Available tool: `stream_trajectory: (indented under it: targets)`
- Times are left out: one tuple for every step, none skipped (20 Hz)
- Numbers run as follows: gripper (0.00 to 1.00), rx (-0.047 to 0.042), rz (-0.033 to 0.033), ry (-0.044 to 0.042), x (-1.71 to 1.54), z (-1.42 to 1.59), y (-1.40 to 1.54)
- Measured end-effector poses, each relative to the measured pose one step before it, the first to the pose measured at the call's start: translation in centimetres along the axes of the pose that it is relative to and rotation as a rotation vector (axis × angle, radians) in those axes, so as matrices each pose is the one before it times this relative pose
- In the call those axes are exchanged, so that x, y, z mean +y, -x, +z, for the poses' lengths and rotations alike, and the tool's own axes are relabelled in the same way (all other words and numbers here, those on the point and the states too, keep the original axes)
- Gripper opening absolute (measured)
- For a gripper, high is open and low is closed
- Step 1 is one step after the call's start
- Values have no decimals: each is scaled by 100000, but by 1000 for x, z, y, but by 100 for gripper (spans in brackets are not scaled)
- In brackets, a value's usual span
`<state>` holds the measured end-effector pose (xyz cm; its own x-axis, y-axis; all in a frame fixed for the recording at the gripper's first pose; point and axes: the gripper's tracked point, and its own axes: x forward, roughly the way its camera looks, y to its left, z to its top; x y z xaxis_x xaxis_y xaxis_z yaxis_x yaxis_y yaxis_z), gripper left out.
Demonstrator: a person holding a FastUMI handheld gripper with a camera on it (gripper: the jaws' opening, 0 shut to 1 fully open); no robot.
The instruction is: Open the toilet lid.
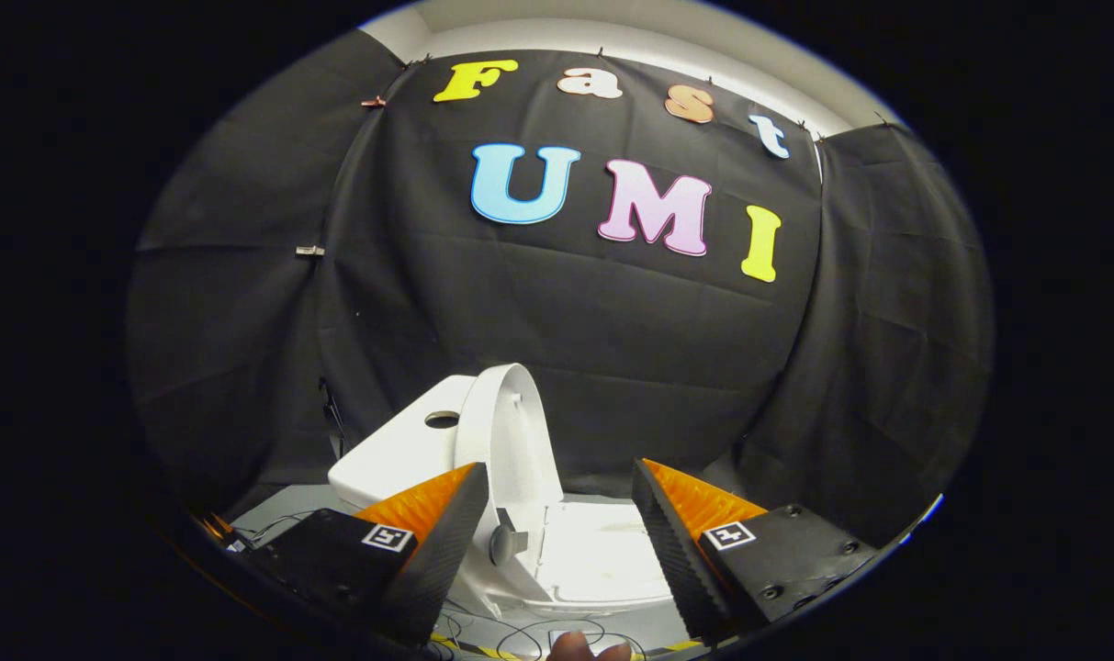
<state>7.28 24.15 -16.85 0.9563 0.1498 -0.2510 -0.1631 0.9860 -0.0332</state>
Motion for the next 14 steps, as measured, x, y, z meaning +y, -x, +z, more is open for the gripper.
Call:
stream_trajectory:
  targets:
    - [99,-813,45,-682,-436,602,303]
    - [99,-1011,20,-893,-452,727,428]
    - [99,-1050,146,-999,-688,823,387]
    - [99,-871,150,-968,-541,753,455]
    - [99,-1013,-67,-934,-810,913,426]
    - [99,-821,-172,-548,-843,795,474]
    - [99,-927,-218,-672,-796,824,408]
    - [99,-828,-90,-567,-804,795,416]
    - [98,-472,-241,-354,-798,696,492]
    - [98,-554,-65,-42,-806,674,377]
    - [98,-278,-732,391,-938,519,365]
    - [98,-430,-383,-4,-819,597,488]
    - [98,-284,11,-437,-689,332,430]
    - [98,-79,153,-596,-463,372,368]
